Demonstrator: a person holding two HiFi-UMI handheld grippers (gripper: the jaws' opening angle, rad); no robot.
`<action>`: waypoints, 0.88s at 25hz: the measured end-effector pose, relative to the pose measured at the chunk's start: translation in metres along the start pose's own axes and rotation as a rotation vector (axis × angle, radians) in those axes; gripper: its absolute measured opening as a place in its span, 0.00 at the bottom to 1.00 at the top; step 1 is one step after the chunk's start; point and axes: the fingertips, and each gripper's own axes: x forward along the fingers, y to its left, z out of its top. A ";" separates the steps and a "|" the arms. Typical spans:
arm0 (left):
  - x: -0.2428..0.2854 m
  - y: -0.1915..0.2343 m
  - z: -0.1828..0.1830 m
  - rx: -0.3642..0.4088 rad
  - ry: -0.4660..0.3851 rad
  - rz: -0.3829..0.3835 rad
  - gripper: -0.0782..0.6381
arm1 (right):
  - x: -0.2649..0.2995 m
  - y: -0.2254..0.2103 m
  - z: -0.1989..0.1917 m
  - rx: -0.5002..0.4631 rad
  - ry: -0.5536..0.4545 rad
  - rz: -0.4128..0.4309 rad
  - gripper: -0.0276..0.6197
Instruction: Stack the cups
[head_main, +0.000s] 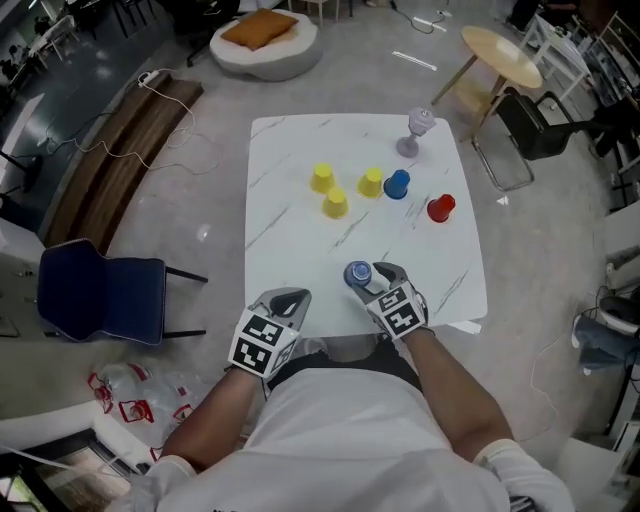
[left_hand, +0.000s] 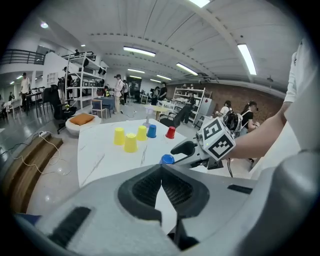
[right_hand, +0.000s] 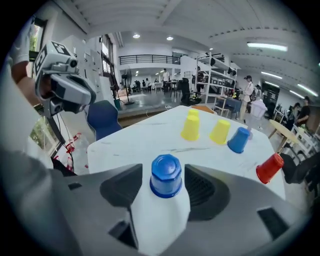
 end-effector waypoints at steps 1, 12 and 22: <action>0.000 0.001 0.000 -0.006 -0.004 0.005 0.12 | 0.006 0.001 -0.001 -0.020 0.017 0.010 0.45; -0.009 0.008 -0.010 -0.109 -0.048 0.114 0.12 | 0.041 -0.007 0.041 -0.181 -0.007 0.071 0.37; -0.003 0.008 -0.011 -0.167 -0.032 0.181 0.12 | 0.051 -0.011 0.057 -0.203 -0.053 0.168 0.45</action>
